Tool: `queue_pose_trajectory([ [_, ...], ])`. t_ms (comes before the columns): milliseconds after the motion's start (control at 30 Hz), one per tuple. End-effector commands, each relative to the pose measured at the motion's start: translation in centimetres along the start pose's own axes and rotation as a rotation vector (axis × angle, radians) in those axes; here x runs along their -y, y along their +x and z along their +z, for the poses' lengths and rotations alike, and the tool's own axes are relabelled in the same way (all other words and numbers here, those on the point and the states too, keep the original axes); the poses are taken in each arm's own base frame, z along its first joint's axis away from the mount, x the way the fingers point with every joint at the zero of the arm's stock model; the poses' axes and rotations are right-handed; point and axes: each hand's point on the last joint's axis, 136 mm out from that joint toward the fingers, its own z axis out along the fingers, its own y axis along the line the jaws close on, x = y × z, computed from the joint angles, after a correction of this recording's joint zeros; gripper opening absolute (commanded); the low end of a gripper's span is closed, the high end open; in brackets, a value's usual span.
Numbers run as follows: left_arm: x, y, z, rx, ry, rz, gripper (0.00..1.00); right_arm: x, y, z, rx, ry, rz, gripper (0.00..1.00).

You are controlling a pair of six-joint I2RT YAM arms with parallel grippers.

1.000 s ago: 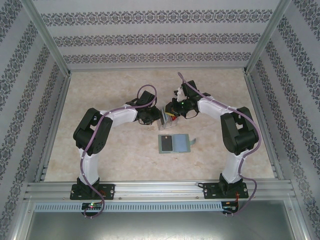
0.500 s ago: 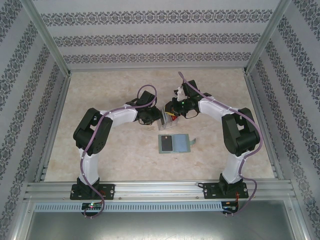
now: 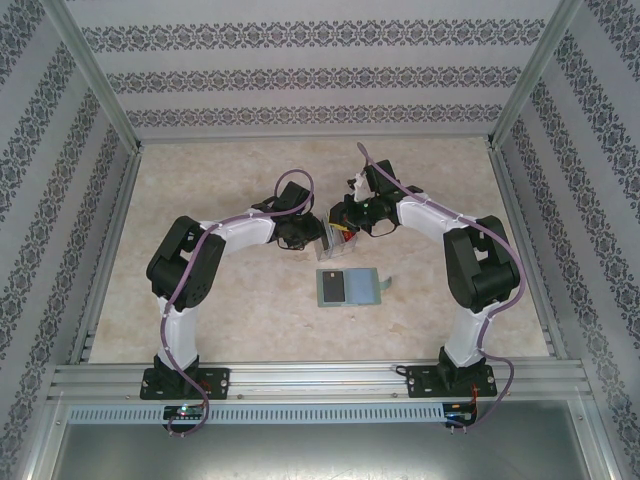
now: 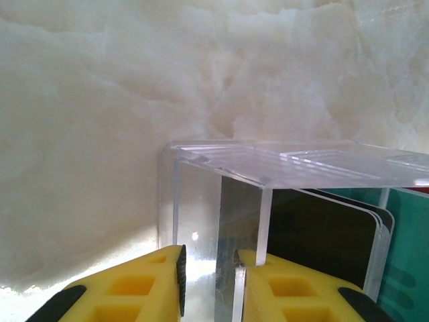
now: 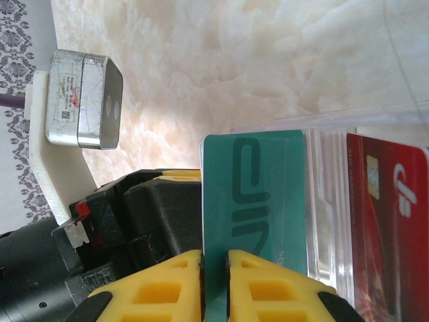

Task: Put the credit cards into the card holder

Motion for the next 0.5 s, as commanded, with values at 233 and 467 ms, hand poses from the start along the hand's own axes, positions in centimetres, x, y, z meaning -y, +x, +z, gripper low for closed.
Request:
queue_pose_trajectory([
  [233, 2.53, 0.54, -0.42, -0.017, 0.062, 0.023, 0.28, -2.1, 0.45, -0.83, -0.006, -0.086, -0.024, 0.08],
  [467, 2.48, 0.56, -0.48, -0.015, 0.062, 0.022, 0.28, -2.2, 0.38, -1.02, -0.004, -0.088, -0.027, 0.1],
])
